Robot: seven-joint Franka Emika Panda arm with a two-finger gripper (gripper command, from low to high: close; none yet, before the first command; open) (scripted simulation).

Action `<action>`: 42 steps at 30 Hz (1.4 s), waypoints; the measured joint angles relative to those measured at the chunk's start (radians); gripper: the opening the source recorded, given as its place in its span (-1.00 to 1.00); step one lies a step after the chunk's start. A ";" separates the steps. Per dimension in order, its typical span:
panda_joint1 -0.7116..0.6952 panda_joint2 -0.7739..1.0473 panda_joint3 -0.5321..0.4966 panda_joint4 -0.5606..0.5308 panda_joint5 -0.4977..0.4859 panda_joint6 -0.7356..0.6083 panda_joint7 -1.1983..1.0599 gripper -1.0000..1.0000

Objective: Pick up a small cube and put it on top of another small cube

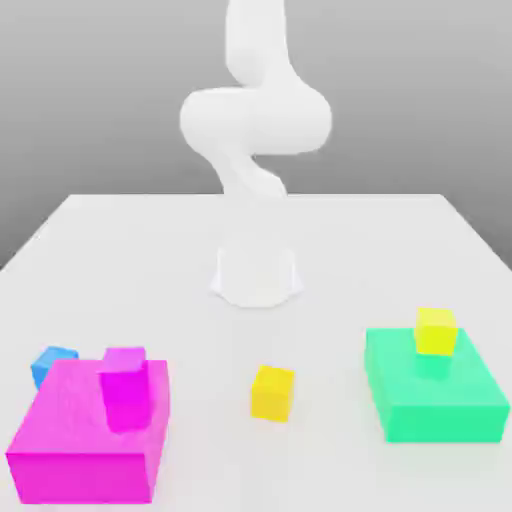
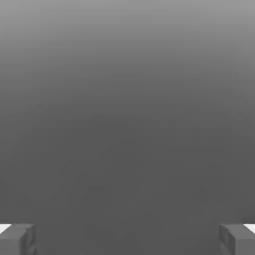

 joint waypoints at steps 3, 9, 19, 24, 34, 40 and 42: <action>-0.011 0.093 0.024 -0.092 0.002 0.078 0.043 0.00; -0.029 0.278 0.065 -0.273 0.007 0.229 0.129 0.00; -0.044 0.707 0.105 -0.566 -0.008 0.567 0.300 0.00; 0.028 0.902 0.012 -0.547 -0.099 0.726 0.374 0.00; 0.045 0.939 -0.006 -0.542 -0.106 0.757 0.379 -1.00; 0.035 0.735 0.031 -0.577 -0.014 0.590 0.312 -1.00; 0.061 0.670 0.037 -0.581 0.010 0.528 0.287 -1.00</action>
